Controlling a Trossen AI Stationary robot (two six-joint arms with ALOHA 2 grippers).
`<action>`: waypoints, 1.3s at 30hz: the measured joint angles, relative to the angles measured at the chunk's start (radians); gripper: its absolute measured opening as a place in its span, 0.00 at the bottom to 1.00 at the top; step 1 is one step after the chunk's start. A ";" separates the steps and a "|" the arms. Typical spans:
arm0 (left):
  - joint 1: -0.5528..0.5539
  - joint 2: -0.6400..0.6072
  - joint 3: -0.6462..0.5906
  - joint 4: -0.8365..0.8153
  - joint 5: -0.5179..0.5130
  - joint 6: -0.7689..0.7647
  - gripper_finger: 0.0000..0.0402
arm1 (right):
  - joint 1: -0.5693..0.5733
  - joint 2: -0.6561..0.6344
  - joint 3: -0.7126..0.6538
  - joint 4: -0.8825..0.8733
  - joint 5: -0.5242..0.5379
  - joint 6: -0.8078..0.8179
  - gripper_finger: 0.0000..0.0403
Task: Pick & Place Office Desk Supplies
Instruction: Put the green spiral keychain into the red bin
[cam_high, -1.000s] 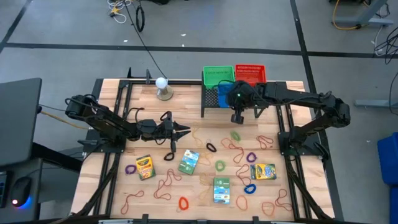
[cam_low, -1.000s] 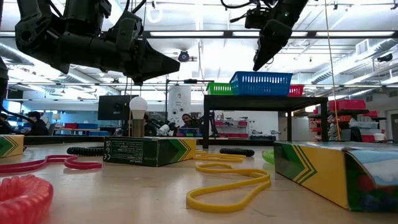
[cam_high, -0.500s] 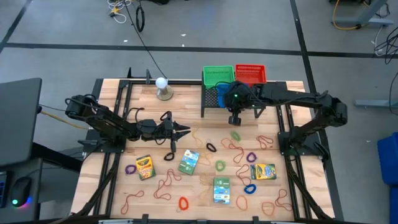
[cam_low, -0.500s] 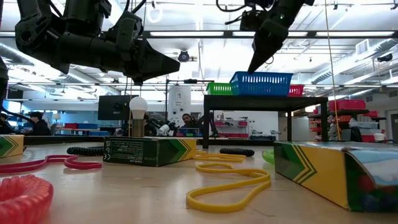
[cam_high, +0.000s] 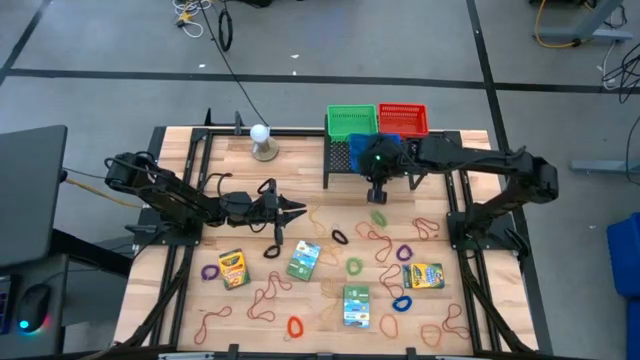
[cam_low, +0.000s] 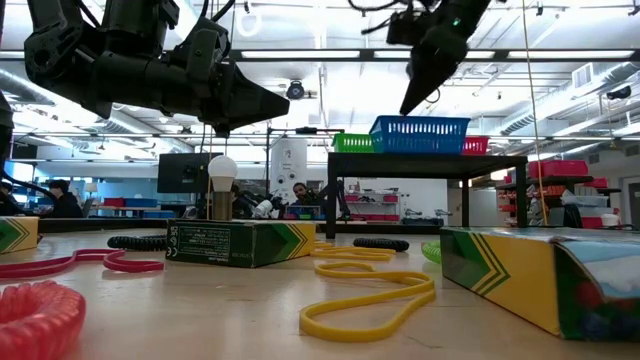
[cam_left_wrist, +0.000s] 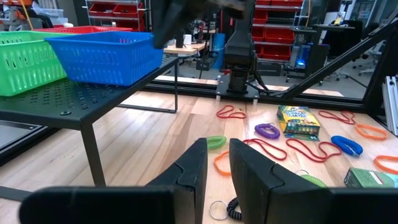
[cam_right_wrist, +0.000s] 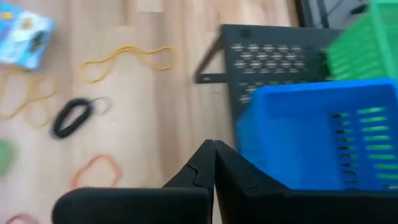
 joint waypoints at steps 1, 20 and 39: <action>0.000 0.000 0.000 0.000 0.000 0.000 0.18 | 0.014 -0.008 -0.006 -0.004 -0.002 0.008 0.02; 0.000 0.000 0.000 0.000 0.000 0.000 0.18 | 0.444 -0.258 -0.645 0.663 0.182 0.501 0.02; 0.000 0.000 0.000 0.000 0.000 0.000 0.18 | 0.620 -0.226 -0.890 0.708 0.632 1.154 0.38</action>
